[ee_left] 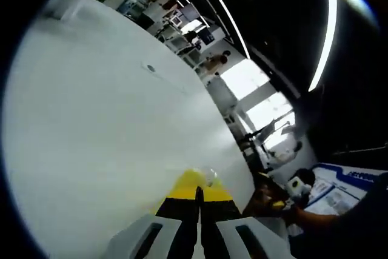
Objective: Compare the silicone blocks by pressing each to a similar depth, holding the contact briefly, and releasing to observe deformation and rebound differences across the visible hardness samples.
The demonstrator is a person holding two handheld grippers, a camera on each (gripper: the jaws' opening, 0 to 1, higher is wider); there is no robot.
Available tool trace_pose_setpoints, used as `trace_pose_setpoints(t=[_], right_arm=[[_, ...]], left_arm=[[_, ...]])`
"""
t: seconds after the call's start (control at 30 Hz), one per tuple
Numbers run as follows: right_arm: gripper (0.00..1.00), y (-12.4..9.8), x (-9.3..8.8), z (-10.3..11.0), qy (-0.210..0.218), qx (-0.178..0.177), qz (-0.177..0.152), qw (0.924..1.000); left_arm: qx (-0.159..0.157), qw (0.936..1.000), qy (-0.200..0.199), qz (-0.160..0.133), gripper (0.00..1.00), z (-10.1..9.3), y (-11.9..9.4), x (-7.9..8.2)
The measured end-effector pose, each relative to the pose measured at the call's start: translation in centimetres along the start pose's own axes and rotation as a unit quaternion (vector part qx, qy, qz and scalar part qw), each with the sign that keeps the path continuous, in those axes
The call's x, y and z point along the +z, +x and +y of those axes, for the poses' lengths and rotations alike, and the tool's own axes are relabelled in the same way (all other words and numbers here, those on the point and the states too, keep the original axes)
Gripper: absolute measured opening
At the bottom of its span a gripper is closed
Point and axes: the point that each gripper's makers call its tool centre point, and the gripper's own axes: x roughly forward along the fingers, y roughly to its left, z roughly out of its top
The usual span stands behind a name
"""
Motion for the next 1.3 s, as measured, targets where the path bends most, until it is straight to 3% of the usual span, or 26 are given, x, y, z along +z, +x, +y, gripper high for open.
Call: trace_pose_setpoints(t=[0.13,0.2,0.27,0.37,0.53,0.83,0.93,1.0,1.2,1.3], right_arm=[[0.97,0.1,-0.1,-0.1,0.001,-0.001,0.001,1.0],[0.97,0.1,0.0,-0.1,0.002,-0.001,0.0,1.0],[0.97,0.0,0.1,-0.1,0.001,-0.002,-0.001,1.0],[0.97,-0.1,0.0,-0.2,0.002,-0.005,0.001,1.0],[0.97,-0.2,-0.3,-0.5,0.004,-0.01,0.003,0.9999],[0.97,-0.4,-1.1,-1.0,0.006,-0.021,0.011,0.9997],[0.97,-0.5,-0.8,-1.3,0.002,-0.027,0.006,0.9996],[0.97,-0.4,-0.6,-1.3,-0.003,-0.025,0.0,0.9997],[0.97,-0.1,-0.7,-1.2,-0.002,-0.02,0.011,0.9997],[0.97,-0.1,-0.7,-1.3,-0.004,-0.022,0.011,0.9997]], left_arm=[[0.019,0.9987,0.046,0.011,0.0,1.1,0.0,0.3],[0.019,0.9986,0.047,0.013,0.0,1.2,0.1,0.5],[0.017,0.9969,0.075,0.015,0.0,1.6,0.2,0.6],[0.025,0.9963,0.079,0.022,0.0,2.4,0.5,0.7],[0.037,0.9892,0.136,0.041,0.0,3.1,0.5,0.5],[0.051,0.9827,0.166,0.064,0.0,4.6,0.6,-0.2],[0.056,0.9771,0.191,0.075,0.0,5.1,0.8,-0.7],[0.056,0.978,0.187,0.074,0.0,5.2,0.9,-0.6],[0.06,0.9702,0.222,0.078,0.0,5.9,0.9,-0.7],[0.077,0.9659,0.231,0.089,0.0,6.8,0.7,-0.9]])
